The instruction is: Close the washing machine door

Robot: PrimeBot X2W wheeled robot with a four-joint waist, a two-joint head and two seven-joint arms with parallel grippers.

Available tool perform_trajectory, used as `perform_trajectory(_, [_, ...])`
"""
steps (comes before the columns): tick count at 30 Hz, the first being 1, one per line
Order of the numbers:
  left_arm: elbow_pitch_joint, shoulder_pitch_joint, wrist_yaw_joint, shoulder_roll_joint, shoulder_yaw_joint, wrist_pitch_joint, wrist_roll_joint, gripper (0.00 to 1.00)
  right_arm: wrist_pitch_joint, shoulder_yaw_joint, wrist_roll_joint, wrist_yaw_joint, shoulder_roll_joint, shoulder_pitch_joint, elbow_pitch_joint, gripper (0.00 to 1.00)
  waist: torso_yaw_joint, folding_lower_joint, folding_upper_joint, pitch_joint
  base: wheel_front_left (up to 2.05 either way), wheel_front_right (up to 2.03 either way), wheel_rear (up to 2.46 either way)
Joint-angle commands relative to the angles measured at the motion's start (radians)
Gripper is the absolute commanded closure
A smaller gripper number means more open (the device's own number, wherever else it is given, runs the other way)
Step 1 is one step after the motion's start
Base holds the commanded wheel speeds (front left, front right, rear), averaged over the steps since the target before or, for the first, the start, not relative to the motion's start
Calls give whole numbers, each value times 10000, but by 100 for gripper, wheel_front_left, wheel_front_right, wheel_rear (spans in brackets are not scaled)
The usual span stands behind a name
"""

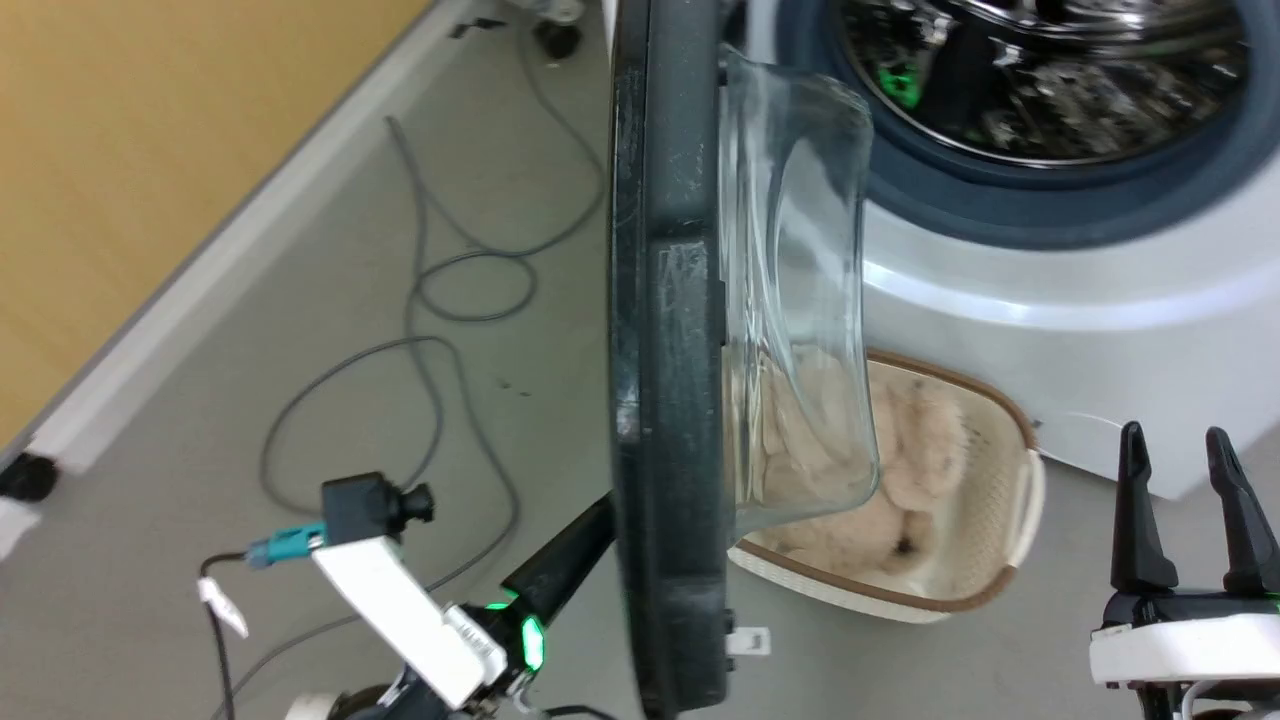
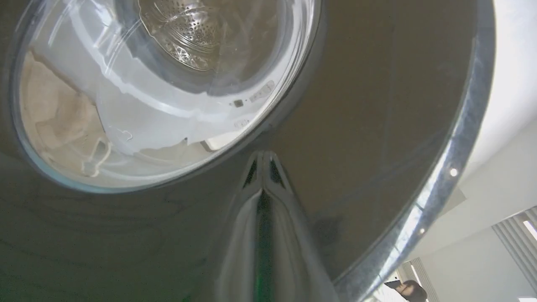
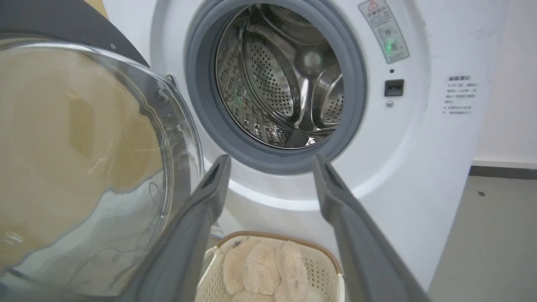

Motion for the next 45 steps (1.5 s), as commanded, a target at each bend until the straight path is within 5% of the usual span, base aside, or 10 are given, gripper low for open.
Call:
perform_trajectory(1, [77,-317,-46,-13,-252,-110,-36,100,-44,-4,79,8,26,-190,28,0,-506,0,0,33,0,0,0])
perform_trajectory(13, [1397,-1716,-46,-16,-2128,-1608,420,100,-44,83,275,8,26,-406,240,0,-2478,0,0,90,0,0,0])
perform_trajectory(25, [3701,-3184,-46,-15,-4226,-3649,308,100,-44,164,306,8,26,-291,386,0,-2921,0,0,-37,0,0,0])
perform_trajectory(29, [3693,-3305,-46,383,-4420,-4734,879,100,-44,270,450,8,26,-188,427,0,-2835,0,0,-204,0,0,0])
perform_trajectory(35, [4459,-3550,-46,1462,-4639,-7574,3109,100,-44,269,584,8,26,3,445,0,-2706,0,0,-479,0,0,0])
perform_trajectory(37, [5334,-3711,120,1744,-3927,-8126,4947,100,-44,224,598,8,26,107,405,0,-2601,0,0,-626,0,0,0])
perform_trajectory(42, [4460,-3268,2053,1706,-1607,-8146,9888,100,-44,234,558,8,26,136,299,0,-2530,0,0,-714,0,0,0])
perform_trajectory(45, [3773,-2640,2855,1547,-893,-8148,11693,100,-44,250,531,8,26,142,238,0,-2507,0,0,-759,0,0,0])
